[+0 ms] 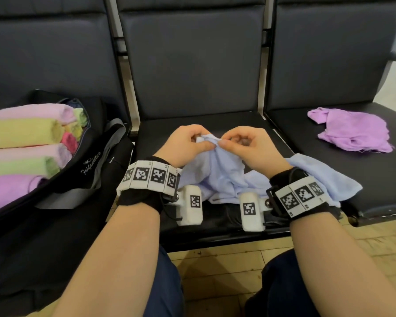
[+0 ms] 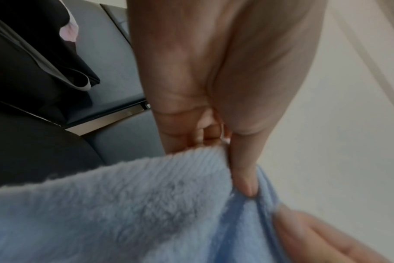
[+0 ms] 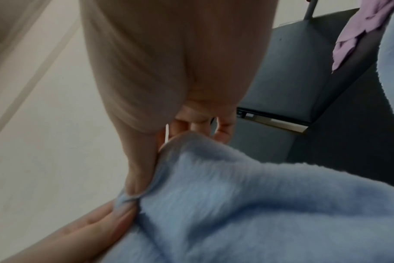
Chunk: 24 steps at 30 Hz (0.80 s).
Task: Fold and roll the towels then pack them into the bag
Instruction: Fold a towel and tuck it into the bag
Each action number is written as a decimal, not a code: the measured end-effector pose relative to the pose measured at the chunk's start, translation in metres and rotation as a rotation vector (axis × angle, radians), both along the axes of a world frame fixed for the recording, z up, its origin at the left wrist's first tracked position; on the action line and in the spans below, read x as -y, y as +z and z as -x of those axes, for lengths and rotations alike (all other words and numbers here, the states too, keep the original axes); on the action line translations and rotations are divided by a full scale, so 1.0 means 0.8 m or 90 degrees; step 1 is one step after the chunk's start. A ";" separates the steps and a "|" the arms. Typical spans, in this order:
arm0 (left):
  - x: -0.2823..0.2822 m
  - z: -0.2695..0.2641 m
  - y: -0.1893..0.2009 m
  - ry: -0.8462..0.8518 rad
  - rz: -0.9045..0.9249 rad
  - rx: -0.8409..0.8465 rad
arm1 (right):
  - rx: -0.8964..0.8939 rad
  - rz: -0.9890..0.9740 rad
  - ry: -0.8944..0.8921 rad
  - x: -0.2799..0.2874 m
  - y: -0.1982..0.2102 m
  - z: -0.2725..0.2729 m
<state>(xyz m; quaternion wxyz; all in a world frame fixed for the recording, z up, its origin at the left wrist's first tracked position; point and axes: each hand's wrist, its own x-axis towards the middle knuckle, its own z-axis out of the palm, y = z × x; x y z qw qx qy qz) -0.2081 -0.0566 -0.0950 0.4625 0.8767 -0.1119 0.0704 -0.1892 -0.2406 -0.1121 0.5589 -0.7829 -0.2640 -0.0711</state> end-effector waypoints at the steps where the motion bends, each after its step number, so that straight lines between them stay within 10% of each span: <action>1: -0.004 0.001 0.002 0.006 0.013 0.006 | -0.019 0.023 0.010 0.003 0.001 -0.001; 18: -0.053 -0.013 0.007 0.450 0.389 0.137 | 0.054 0.366 -0.383 0.040 -0.034 -0.037; 24: -0.036 -0.013 -0.006 0.291 0.049 -0.029 | 0.002 0.205 -0.257 0.023 -0.030 -0.033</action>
